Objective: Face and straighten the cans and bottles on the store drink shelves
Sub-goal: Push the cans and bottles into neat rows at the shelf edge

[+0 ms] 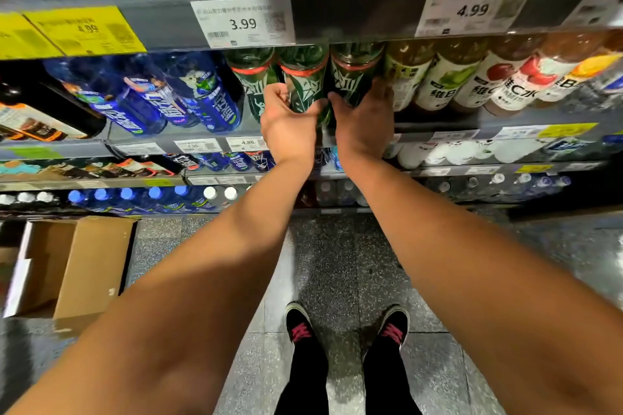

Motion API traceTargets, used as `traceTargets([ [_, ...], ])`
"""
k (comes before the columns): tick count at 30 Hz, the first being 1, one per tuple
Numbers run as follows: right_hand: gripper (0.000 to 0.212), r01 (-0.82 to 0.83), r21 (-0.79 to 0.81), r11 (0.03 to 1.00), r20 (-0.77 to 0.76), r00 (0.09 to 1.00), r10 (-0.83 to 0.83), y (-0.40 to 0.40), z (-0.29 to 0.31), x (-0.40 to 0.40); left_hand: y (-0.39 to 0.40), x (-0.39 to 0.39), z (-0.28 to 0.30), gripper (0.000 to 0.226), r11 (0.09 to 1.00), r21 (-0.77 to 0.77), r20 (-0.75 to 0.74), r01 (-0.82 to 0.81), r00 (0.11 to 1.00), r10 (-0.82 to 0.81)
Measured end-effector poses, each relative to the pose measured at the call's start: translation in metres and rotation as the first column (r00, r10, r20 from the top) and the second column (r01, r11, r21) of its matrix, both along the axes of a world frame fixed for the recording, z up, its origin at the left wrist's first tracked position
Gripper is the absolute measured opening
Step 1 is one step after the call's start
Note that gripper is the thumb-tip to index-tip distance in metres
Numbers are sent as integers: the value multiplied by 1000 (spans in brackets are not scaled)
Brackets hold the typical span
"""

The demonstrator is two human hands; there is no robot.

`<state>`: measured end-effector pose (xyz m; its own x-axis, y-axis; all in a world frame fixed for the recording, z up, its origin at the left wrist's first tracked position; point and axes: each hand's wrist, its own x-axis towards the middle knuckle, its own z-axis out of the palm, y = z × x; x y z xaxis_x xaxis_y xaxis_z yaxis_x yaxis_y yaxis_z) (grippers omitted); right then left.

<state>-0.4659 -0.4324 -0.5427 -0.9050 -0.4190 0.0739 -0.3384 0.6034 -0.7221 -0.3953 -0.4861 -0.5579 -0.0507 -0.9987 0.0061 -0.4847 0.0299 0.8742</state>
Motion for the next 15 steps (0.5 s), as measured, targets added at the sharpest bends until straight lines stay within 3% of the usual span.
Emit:
traceTargets([
  [7, 68, -17, -62, 998, -126, 992, 9, 12, -1, -4, -4, 8, -4, 47, 997, 2, -85, 83, 993, -83],
  [15, 68, -27, -8, 1000, -50, 998, 27, 9, -1, -4, -3, 16, 4, 48, 981, 76, -217, 179, 963, -159],
])
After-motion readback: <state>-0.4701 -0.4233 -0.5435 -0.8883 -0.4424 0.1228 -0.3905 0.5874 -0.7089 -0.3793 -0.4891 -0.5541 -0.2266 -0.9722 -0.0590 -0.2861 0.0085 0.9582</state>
